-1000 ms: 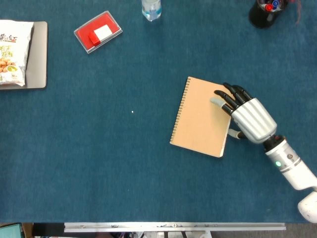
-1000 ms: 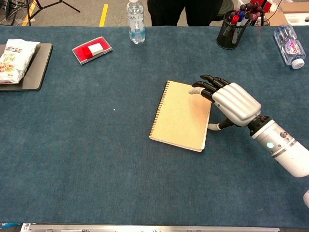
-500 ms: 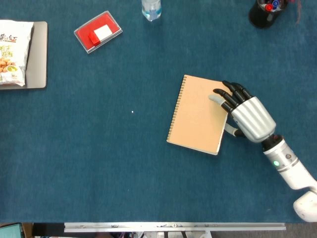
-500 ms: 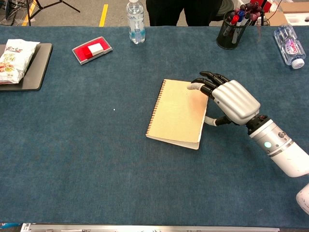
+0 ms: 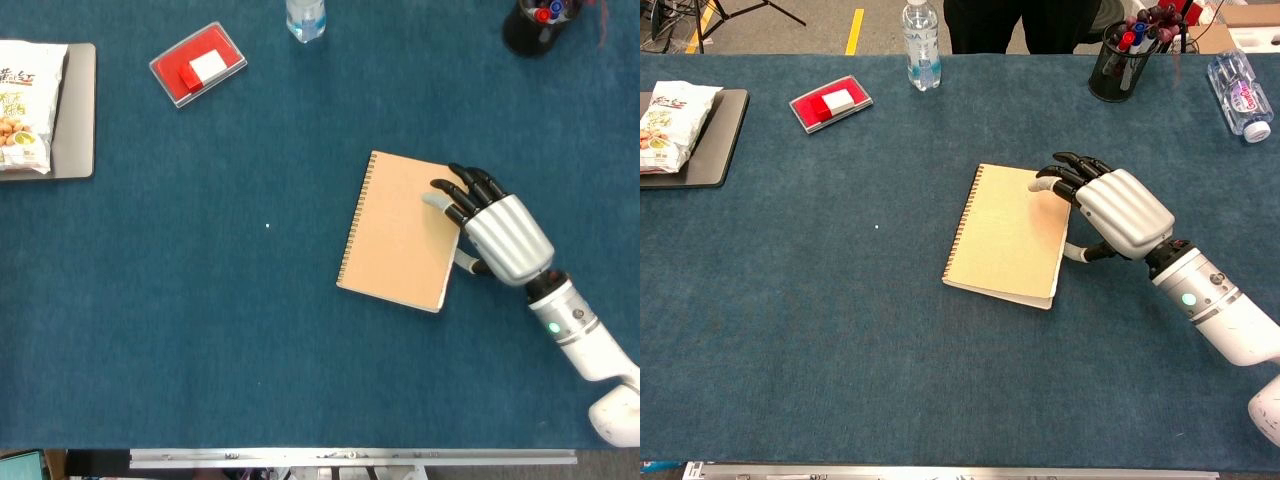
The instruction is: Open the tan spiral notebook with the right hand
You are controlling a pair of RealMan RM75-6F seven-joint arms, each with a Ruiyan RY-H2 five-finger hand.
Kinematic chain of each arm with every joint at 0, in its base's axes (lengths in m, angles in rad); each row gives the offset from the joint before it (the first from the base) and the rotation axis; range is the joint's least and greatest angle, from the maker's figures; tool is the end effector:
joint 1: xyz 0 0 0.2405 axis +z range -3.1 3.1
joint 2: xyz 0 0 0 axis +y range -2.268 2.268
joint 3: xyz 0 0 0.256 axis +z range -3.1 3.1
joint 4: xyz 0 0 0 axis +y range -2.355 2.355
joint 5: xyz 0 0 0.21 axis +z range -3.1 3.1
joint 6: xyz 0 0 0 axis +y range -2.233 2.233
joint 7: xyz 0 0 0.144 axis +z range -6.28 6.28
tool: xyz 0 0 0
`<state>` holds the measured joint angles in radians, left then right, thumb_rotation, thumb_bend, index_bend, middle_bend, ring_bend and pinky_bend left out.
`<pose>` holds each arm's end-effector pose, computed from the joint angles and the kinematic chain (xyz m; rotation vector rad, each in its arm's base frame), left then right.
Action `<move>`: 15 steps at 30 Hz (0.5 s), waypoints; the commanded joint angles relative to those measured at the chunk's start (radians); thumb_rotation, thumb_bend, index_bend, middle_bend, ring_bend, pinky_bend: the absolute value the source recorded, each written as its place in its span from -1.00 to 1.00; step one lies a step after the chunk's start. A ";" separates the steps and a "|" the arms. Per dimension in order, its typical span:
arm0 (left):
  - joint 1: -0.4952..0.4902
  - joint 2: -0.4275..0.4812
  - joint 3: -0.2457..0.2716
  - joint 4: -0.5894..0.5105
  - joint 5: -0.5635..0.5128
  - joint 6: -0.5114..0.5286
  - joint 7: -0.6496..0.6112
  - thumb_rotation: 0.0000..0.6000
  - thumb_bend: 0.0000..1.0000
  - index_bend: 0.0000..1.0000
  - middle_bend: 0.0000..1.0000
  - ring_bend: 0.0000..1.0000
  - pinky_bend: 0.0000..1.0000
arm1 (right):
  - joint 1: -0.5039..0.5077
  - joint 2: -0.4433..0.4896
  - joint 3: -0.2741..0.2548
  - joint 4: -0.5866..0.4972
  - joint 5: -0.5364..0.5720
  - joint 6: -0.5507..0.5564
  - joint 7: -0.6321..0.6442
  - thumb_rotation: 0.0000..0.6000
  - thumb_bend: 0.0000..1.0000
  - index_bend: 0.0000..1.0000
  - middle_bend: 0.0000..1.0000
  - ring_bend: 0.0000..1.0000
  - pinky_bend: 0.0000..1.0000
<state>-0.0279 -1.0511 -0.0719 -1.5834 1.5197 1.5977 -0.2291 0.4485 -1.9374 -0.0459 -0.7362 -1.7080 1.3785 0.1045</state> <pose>-0.3188 0.1672 0.2004 -1.2549 -0.9167 -1.0685 -0.2371 -0.2605 -0.0778 1.8973 -0.6926 1.1473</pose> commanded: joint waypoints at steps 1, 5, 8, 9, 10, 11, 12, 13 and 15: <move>0.000 0.000 0.000 0.000 0.000 0.000 0.000 1.00 -0.83 0.05 -0.25 -0.47 -0.13 | 0.000 -0.001 0.000 0.001 0.001 -0.001 -0.002 1.00 -0.63 -0.46 -0.56 -0.84 -0.68; 0.001 0.000 0.000 -0.001 0.000 0.001 0.000 1.00 -0.83 0.05 -0.25 -0.47 -0.13 | 0.001 -0.003 0.001 0.004 0.005 -0.004 -0.007 1.00 -0.59 -0.37 -0.56 -0.84 -0.68; 0.001 0.000 0.001 -0.001 0.003 0.003 0.001 1.00 -0.83 0.05 -0.25 -0.47 -0.13 | 0.001 -0.005 0.003 0.005 0.009 -0.005 -0.010 1.00 -0.50 -0.32 -0.56 -0.84 -0.68; 0.001 0.000 0.001 -0.002 0.003 0.003 0.001 1.00 -0.83 0.05 -0.25 -0.47 -0.13 | 0.001 -0.005 0.003 0.006 0.009 -0.005 -0.012 1.00 -0.47 -0.31 -0.56 -0.84 -0.68; 0.001 0.000 0.001 -0.002 0.003 0.003 0.000 1.00 -0.83 0.05 -0.25 -0.47 -0.13 | 0.000 -0.006 0.003 0.007 0.010 -0.005 -0.015 1.00 -0.45 -0.31 -0.56 -0.84 -0.68; 0.001 0.000 0.001 -0.002 0.003 0.003 0.000 1.00 -0.83 0.05 -0.25 -0.47 -0.13 | 0.000 -0.006 0.003 0.008 0.011 -0.005 -0.016 1.00 -0.44 -0.30 -0.56 -0.84 -0.68; 0.001 0.001 0.000 -0.002 0.003 0.003 -0.001 1.00 -0.83 0.05 -0.25 -0.47 -0.13 | 0.000 -0.007 0.004 0.009 0.011 -0.006 -0.018 1.00 -0.43 -0.30 -0.56 -0.84 -0.68; 0.001 0.001 0.001 -0.002 0.003 0.003 -0.001 1.00 -0.83 0.05 -0.25 -0.47 -0.13 | 0.000 -0.007 0.004 0.009 0.013 -0.007 -0.019 1.00 -0.43 -0.30 -0.56 -0.84 -0.68; 0.001 0.001 0.001 -0.002 0.003 0.003 -0.001 1.00 -0.83 0.05 -0.25 -0.47 -0.13 | 0.000 -0.008 0.005 0.009 0.015 -0.009 -0.021 1.00 -0.42 -0.30 -0.55 -0.84 -0.68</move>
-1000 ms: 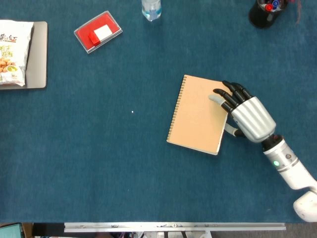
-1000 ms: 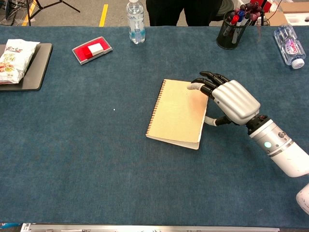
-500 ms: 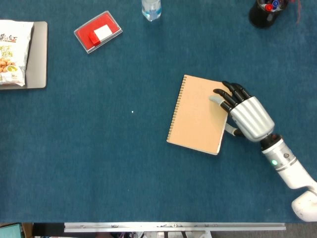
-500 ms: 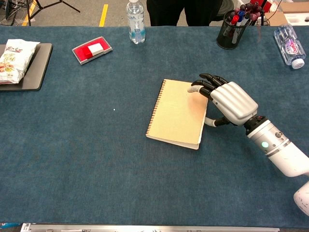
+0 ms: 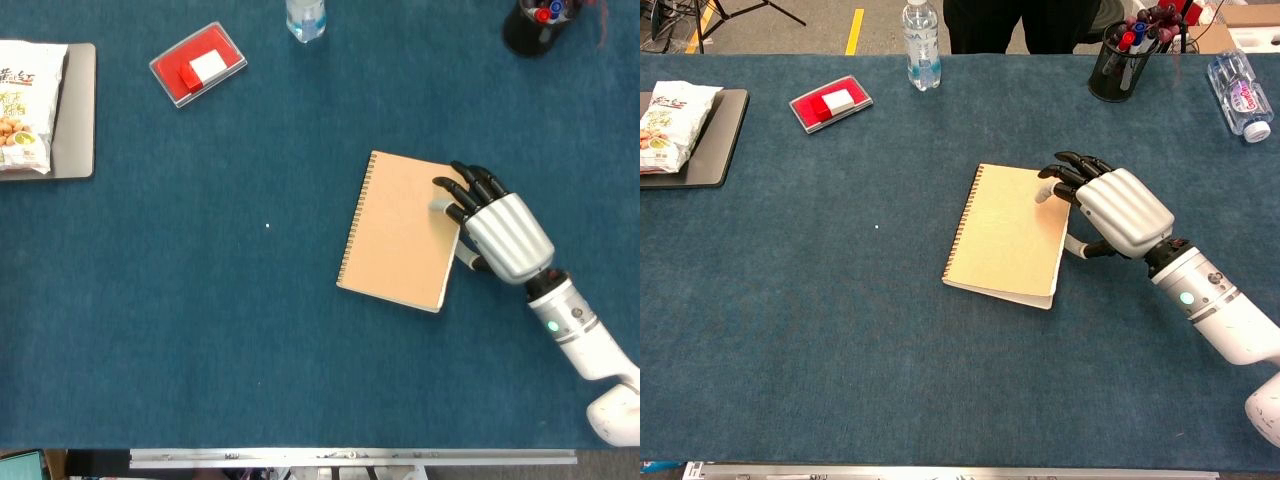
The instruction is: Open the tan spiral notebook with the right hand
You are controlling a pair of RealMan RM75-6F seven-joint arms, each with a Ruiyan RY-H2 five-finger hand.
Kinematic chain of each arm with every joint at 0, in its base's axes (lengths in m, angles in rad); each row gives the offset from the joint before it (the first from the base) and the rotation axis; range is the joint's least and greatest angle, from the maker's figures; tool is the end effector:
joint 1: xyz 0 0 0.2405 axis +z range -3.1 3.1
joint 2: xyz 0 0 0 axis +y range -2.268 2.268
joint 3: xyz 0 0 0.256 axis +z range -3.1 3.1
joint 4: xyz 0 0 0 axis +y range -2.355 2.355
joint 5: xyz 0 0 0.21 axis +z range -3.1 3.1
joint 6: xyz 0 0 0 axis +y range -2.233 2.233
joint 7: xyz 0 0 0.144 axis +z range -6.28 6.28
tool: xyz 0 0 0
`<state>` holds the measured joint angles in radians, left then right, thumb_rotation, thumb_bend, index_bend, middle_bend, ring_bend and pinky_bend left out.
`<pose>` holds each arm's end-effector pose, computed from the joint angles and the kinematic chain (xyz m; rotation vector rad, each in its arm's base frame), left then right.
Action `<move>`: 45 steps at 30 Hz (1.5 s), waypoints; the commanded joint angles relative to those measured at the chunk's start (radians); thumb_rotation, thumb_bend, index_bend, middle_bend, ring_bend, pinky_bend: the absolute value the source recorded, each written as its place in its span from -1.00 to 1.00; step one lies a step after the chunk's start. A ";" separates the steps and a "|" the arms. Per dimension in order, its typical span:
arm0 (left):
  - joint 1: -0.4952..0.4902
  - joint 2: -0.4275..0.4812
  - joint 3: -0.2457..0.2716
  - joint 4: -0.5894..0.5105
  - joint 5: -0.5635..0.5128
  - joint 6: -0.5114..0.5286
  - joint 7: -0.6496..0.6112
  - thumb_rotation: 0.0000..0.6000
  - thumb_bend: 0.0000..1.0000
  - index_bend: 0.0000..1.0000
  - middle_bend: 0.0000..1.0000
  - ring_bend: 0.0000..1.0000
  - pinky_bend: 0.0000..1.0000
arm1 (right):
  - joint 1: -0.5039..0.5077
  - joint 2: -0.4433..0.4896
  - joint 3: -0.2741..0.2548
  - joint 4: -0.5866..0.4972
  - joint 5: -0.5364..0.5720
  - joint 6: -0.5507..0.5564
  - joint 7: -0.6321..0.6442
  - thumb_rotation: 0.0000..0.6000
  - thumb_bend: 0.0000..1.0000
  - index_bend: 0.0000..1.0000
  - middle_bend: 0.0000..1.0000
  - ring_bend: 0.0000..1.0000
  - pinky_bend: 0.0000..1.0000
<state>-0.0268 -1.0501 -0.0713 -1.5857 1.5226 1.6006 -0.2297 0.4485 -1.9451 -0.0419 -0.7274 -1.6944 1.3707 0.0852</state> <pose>-0.3181 0.1666 0.2006 -1.2554 -0.9161 -1.0720 -0.2385 -0.2621 -0.0791 1.8882 -0.6841 1.1241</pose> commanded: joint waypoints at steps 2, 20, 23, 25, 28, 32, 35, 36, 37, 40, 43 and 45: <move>0.000 0.000 0.000 0.000 0.001 0.001 0.000 1.00 -0.83 0.05 -0.25 -0.47 -0.13 | 0.000 -0.001 0.001 0.000 0.004 -0.005 -0.005 1.00 -0.42 -0.30 -0.56 -0.84 -0.68; 0.001 0.001 0.001 -0.001 0.003 0.003 0.001 1.00 -0.83 0.05 -0.25 -0.47 -0.13 | -0.001 0.007 0.007 -0.025 0.021 -0.023 -0.032 1.00 -0.10 0.01 -0.53 -0.83 -0.68; 0.001 0.000 0.001 0.000 0.003 0.003 0.001 1.00 -0.83 0.05 -0.25 -0.47 -0.13 | -0.002 0.009 0.007 -0.025 0.020 -0.017 -0.031 1.00 -0.10 0.09 -0.51 -0.82 -0.68; 0.001 0.000 0.001 0.001 0.003 0.002 0.002 1.00 -0.83 0.05 -0.25 -0.47 -0.13 | -0.002 0.012 0.007 -0.025 0.019 -0.014 -0.032 1.00 -0.09 0.14 -0.50 -0.82 -0.68; 0.001 0.000 0.001 0.001 0.001 0.001 0.002 1.00 -0.83 0.05 -0.25 -0.47 -0.13 | -0.003 0.021 0.005 -0.032 0.014 -0.007 -0.040 1.00 -0.09 0.18 -0.48 -0.82 -0.68; 0.000 -0.001 0.000 0.002 -0.001 -0.001 0.003 1.00 -0.83 0.05 -0.25 -0.47 -0.13 | -0.006 0.061 -0.006 -0.069 0.000 0.008 -0.069 1.00 -0.09 0.20 -0.47 -0.82 -0.68; 0.000 -0.002 0.000 0.002 -0.001 -0.001 0.007 1.00 -0.83 0.05 -0.25 -0.47 -0.13 | -0.009 0.113 -0.018 -0.124 -0.014 0.018 -0.097 1.00 -0.09 0.21 -0.46 -0.82 -0.68; 0.000 -0.002 0.000 0.001 -0.001 -0.001 0.009 1.00 -0.83 0.05 -0.25 -0.47 -0.13 | -0.010 0.138 -0.022 -0.151 -0.019 0.023 -0.111 1.00 -0.09 0.22 -0.46 -0.82 -0.68; -0.001 -0.003 0.000 0.001 -0.001 -0.002 0.010 1.00 -0.83 0.05 -0.25 -0.47 -0.13 | -0.011 0.158 -0.025 -0.174 -0.023 0.027 -0.122 1.00 -0.09 0.22 -0.46 -0.82 -0.68; -0.001 -0.004 0.001 0.001 -0.001 -0.003 0.016 1.00 -0.83 0.05 -0.25 -0.47 -0.13 | -0.016 0.220 -0.035 -0.249 -0.037 0.037 -0.158 1.00 -0.09 0.22 -0.46 -0.82 -0.68; -0.001 -0.005 0.002 0.001 -0.001 -0.004 0.020 1.00 -0.83 0.05 -0.25 -0.47 -0.13 | -0.023 0.293 -0.047 -0.332 -0.050 0.045 -0.209 1.00 -0.09 0.23 -0.45 -0.81 -0.68; -0.001 -0.005 0.002 0.000 -0.001 -0.005 0.023 1.00 -0.83 0.05 -0.25 -0.47 -0.13 | -0.028 0.345 -0.056 -0.389 -0.058 0.047 -0.240 1.00 -0.09 0.24 -0.44 -0.80 -0.68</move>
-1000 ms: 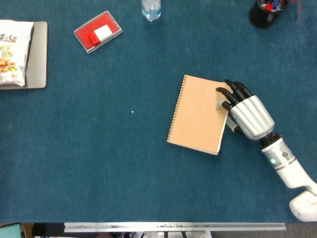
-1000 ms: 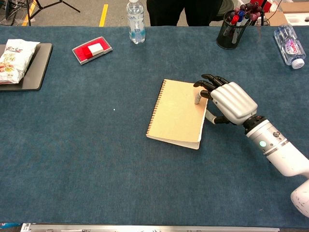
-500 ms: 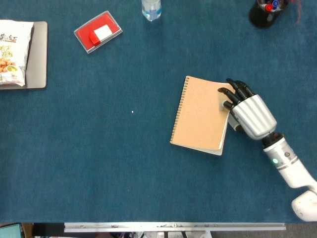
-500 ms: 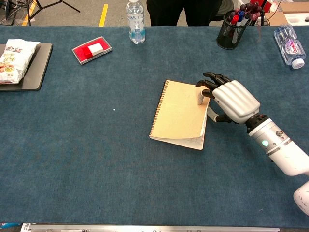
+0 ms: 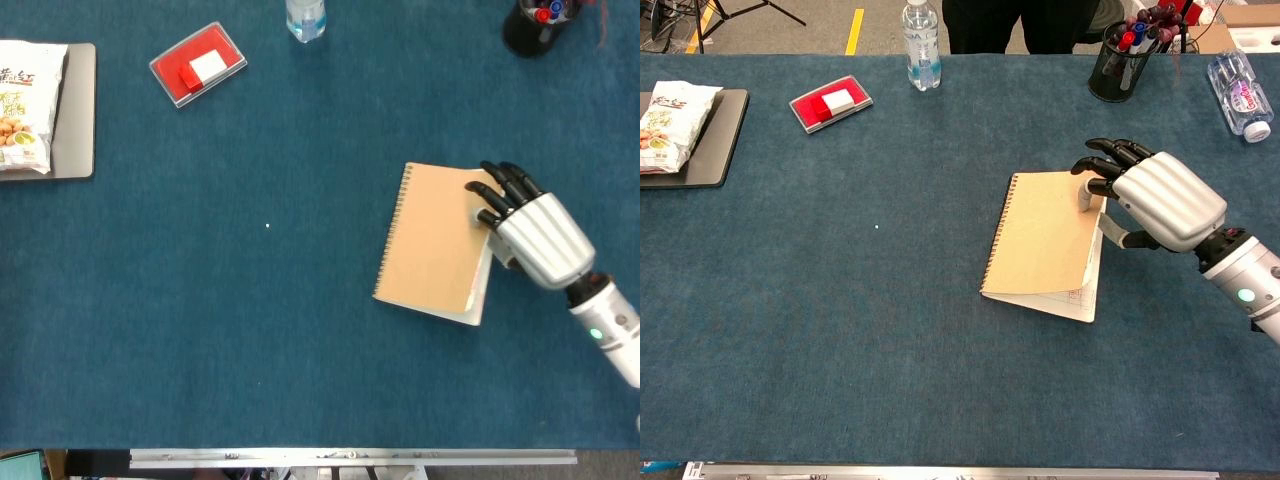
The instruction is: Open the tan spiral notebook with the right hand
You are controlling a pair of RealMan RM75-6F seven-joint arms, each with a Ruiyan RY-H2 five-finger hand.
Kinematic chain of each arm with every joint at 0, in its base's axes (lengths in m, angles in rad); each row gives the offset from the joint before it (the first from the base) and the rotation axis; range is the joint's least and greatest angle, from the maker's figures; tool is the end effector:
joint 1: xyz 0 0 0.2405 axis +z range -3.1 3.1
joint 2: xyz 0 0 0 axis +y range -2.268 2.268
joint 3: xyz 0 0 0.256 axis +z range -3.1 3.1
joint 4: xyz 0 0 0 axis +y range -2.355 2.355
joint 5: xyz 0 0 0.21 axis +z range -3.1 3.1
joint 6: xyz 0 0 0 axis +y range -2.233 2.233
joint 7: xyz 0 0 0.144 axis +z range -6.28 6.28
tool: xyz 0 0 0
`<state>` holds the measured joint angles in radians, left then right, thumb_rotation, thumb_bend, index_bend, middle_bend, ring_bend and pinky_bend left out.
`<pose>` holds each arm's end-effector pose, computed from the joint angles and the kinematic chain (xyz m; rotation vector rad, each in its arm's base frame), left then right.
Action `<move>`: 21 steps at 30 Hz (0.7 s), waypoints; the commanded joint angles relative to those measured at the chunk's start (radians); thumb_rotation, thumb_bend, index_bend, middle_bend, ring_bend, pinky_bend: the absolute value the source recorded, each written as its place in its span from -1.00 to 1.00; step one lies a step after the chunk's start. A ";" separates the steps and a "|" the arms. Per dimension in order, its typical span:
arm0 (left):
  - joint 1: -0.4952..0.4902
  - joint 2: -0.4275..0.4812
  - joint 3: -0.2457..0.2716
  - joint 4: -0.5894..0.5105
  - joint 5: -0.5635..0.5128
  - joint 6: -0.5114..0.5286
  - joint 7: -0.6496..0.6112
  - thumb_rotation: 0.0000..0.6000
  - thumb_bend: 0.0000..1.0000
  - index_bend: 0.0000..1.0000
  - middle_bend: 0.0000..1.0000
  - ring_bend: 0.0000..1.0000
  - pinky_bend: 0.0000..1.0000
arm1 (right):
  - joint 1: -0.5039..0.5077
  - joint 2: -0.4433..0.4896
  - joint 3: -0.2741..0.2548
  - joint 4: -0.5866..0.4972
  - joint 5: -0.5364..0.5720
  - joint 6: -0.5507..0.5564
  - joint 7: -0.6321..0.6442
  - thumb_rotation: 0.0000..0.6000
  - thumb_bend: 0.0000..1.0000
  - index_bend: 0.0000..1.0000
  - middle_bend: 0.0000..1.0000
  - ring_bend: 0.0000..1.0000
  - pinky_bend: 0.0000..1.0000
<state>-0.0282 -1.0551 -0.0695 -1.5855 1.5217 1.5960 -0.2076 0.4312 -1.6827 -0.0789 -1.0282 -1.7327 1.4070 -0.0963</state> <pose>-0.3183 0.1668 0.1982 -1.2637 -0.9087 -1.0544 -0.2483 -0.2497 -0.0201 1.9419 -0.5225 1.0521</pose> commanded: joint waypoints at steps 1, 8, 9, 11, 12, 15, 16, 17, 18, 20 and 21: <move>0.000 0.000 0.000 0.000 -0.001 0.000 0.002 1.00 -0.83 0.05 -0.25 -0.47 -0.13 | -0.013 0.105 -0.023 -0.112 -0.022 0.011 -0.069 1.00 -0.09 0.24 -0.44 -0.80 -0.68; 0.000 -0.003 0.000 -0.002 -0.003 -0.002 0.010 1.00 -0.83 0.05 -0.25 -0.47 -0.13 | -0.024 0.265 -0.056 -0.284 -0.052 -0.005 -0.156 1.00 -0.09 0.25 -0.44 -0.80 -0.68; -0.001 -0.004 0.000 -0.002 -0.003 -0.003 0.011 1.00 -0.83 0.05 -0.25 -0.47 -0.13 | -0.024 0.282 -0.061 -0.302 -0.057 -0.009 -0.167 1.00 -0.09 0.25 -0.44 -0.80 -0.68; -0.001 -0.004 0.000 -0.002 -0.003 -0.004 0.013 1.00 -0.83 0.05 -0.25 -0.47 -0.13 | -0.027 0.320 -0.071 -0.342 -0.067 -0.016 -0.190 1.00 -0.09 0.25 -0.43 -0.80 -0.68; -0.001 -0.004 0.000 -0.003 -0.004 -0.004 0.014 1.00 -0.83 0.05 -0.25 -0.47 -0.13 | -0.028 0.336 -0.075 -0.358 -0.070 -0.020 -0.199 1.00 -0.09 0.25 -0.43 -0.79 -0.68; -0.001 -0.004 0.001 -0.004 -0.003 -0.004 0.017 1.00 -0.83 0.05 -0.25 -0.47 -0.13 | -0.036 0.378 -0.083 -0.402 -0.080 -0.024 -0.224 1.00 -0.09 0.25 -0.43 -0.79 -0.68; -0.001 -0.005 0.000 -0.005 -0.003 -0.004 0.018 1.00 -0.83 0.05 -0.25 -0.47 -0.13 | -0.038 0.391 -0.085 -0.416 -0.085 -0.024 -0.231 1.00 -0.09 0.25 -0.43 -0.79 -0.68; -0.001 -0.005 0.000 -0.005 -0.003 -0.003 0.019 1.00 -0.83 0.05 -0.25 -0.47 -0.13 | -0.040 0.399 -0.086 -0.425 -0.090 -0.021 -0.234 1.00 -0.09 0.25 -0.43 -0.79 -0.68; -0.001 -0.005 0.000 -0.006 -0.003 -0.003 0.019 1.00 -0.83 0.05 -0.25 -0.47 -0.13 | -0.043 0.405 -0.086 -0.432 -0.095 -0.017 -0.238 1.00 -0.09 0.25 -0.43 -0.79 -0.68; -0.001 -0.005 0.001 -0.005 -0.002 -0.003 0.019 1.00 -0.83 0.05 -0.25 -0.47 -0.13 | -0.047 0.415 -0.083 -0.447 -0.105 -0.011 -0.244 1.00 -0.09 0.25 -0.43 -0.79 -0.68; -0.001 -0.006 0.001 -0.005 -0.002 -0.003 0.020 1.00 -0.83 0.05 -0.25 -0.47 -0.13 | -0.047 0.417 -0.081 -0.451 -0.108 -0.009 -0.246 1.00 -0.09 0.25 -0.43 -0.79 -0.68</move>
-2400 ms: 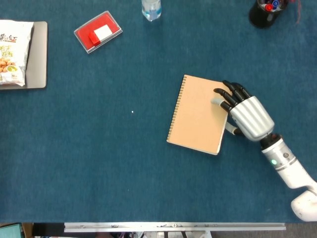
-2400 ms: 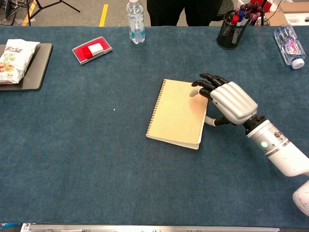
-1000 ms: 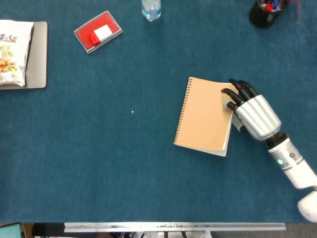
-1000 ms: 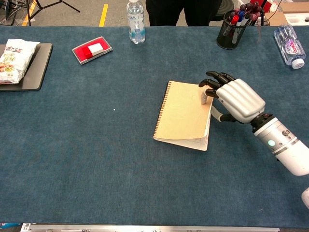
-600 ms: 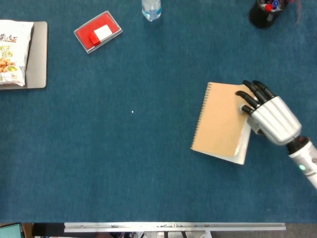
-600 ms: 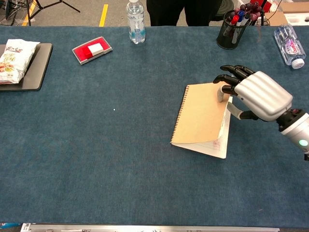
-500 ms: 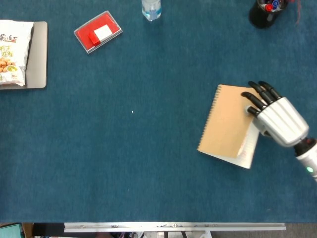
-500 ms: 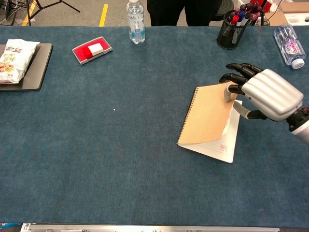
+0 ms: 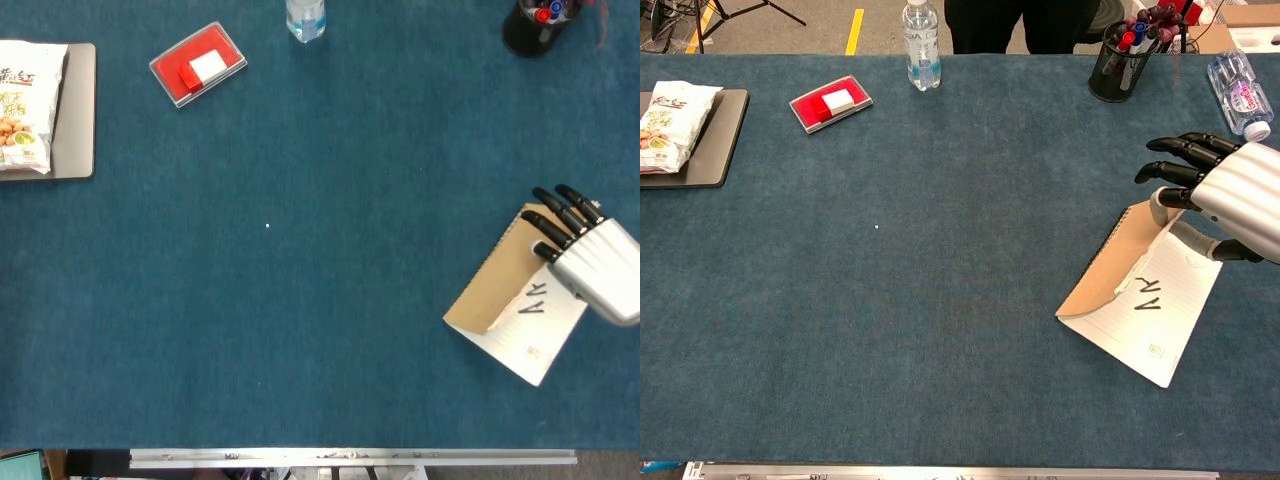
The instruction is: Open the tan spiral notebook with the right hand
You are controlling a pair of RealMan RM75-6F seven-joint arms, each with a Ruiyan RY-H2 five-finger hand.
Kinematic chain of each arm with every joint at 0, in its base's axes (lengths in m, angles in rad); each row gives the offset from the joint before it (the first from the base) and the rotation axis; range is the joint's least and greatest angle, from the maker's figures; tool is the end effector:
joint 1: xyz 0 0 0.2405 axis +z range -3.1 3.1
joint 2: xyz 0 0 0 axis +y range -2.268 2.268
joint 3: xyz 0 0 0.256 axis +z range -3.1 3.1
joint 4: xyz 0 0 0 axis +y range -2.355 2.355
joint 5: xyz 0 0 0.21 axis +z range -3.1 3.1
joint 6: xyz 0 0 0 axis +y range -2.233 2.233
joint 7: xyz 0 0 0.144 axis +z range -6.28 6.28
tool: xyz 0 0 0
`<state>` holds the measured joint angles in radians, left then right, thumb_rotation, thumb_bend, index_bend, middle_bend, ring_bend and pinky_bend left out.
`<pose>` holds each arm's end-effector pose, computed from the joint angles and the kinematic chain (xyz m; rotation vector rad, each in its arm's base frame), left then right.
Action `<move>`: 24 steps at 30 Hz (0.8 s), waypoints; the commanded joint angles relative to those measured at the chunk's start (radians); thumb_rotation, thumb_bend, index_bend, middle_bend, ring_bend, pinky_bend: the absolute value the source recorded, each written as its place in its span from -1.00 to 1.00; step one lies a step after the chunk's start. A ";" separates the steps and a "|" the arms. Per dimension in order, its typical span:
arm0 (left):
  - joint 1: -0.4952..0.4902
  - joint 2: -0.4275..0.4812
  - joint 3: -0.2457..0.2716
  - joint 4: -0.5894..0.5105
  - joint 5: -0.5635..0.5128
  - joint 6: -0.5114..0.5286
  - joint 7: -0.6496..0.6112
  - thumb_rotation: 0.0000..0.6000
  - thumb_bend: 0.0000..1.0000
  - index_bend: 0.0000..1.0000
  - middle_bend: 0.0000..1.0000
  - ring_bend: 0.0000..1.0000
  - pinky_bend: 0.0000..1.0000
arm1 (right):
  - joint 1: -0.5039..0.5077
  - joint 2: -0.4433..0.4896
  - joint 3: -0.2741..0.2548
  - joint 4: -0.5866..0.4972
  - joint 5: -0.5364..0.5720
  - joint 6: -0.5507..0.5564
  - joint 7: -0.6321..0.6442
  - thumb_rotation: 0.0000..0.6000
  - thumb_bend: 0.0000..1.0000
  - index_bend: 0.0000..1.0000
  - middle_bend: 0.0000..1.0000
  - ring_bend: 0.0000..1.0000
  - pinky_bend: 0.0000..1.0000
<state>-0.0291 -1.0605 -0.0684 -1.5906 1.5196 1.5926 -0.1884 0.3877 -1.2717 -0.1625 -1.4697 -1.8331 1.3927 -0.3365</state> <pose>-0.3176 0.1669 0.1955 -1.2669 -0.9068 -1.0437 -0.2488 -0.2059 0.0665 2.0724 -0.3533 0.8687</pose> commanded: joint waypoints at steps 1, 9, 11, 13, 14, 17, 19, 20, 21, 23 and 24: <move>0.000 0.000 0.000 -0.001 0.001 0.000 0.000 1.00 -0.83 0.05 -0.25 -0.47 -0.13 | -0.004 0.007 0.007 -0.014 -0.009 0.006 -0.007 1.00 -0.09 0.25 -0.43 -0.79 -0.68; 0.000 0.000 -0.001 0.001 0.000 0.001 -0.005 1.00 -0.83 0.05 -0.25 -0.47 -0.13 | 0.011 -0.035 0.058 0.005 0.016 -0.028 0.013 1.00 -0.09 0.25 -0.42 -0.78 -0.68; 0.000 0.001 -0.001 0.000 0.001 0.002 -0.007 1.00 -0.83 0.05 -0.25 -0.47 -0.13 | 0.015 -0.050 0.068 0.018 0.027 -0.043 0.015 1.00 -0.09 0.25 -0.42 -0.78 -0.68; 0.001 0.002 0.000 0.001 0.002 0.003 -0.011 1.00 -0.83 0.05 -0.25 -0.47 -0.13 | 0.020 -0.066 0.078 0.033 0.038 -0.060 0.015 1.00 -0.09 0.25 -0.42 -0.78 -0.68; 0.001 0.002 0.000 0.000 0.002 0.003 -0.012 1.00 -0.83 0.05 -0.25 -0.47 -0.13 | 0.022 -0.073 0.082 0.039 0.044 -0.067 0.014 1.00 -0.09 0.25 -0.42 -0.78 -0.68; 0.001 0.003 0.001 0.000 0.004 0.003 -0.014 1.00 -0.83 0.05 -0.25 -0.47 -0.13 | 0.028 -0.102 0.101 0.063 0.062 -0.080 0.021 1.00 -0.09 0.25 -0.42 -0.78 -0.68; 0.001 0.004 0.001 0.000 0.004 0.003 -0.014 1.00 -0.83 0.05 -0.25 -0.47 -0.13 | 0.031 -0.128 0.115 0.084 0.074 -0.085 0.025 1.00 -0.09 0.25 -0.42 -0.78 -0.68; 0.001 0.004 0.001 0.000 0.004 0.003 -0.015 1.00 -0.83 0.05 -0.25 -0.47 -0.13 | 0.033 -0.139 0.120 0.095 0.079 -0.087 0.026 1.00 -0.09 0.25 -0.42 -0.78 -0.68; 0.001 0.004 0.001 0.001 0.004 0.003 -0.016 1.00 -0.83 0.05 -0.25 -0.47 -0.13 | 0.034 -0.151 0.126 0.106 0.084 -0.089 0.026 1.00 -0.09 0.25 -0.42 -0.78 -0.68; 0.001 0.004 0.001 0.001 0.004 0.003 -0.017 1.00 -0.83 0.05 -0.25 -0.47 -0.13 | 0.037 -0.180 0.139 0.131 0.097 -0.093 0.023 1.00 -0.10 0.25 -0.42 -0.78 -0.68; 0.002 0.005 0.001 0.000 0.005 0.003 -0.018 1.00 -0.83 0.05 -0.25 -0.47 -0.13 | 0.039 -0.198 0.147 0.145 0.104 -0.093 0.026 1.00 -0.10 0.25 -0.42 -0.78 -0.68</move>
<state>-0.0275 -1.0559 -0.0672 -1.5901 1.5242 1.5958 -0.2059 0.4222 -1.4458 -0.0299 -1.3460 -1.7423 1.3036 -0.3126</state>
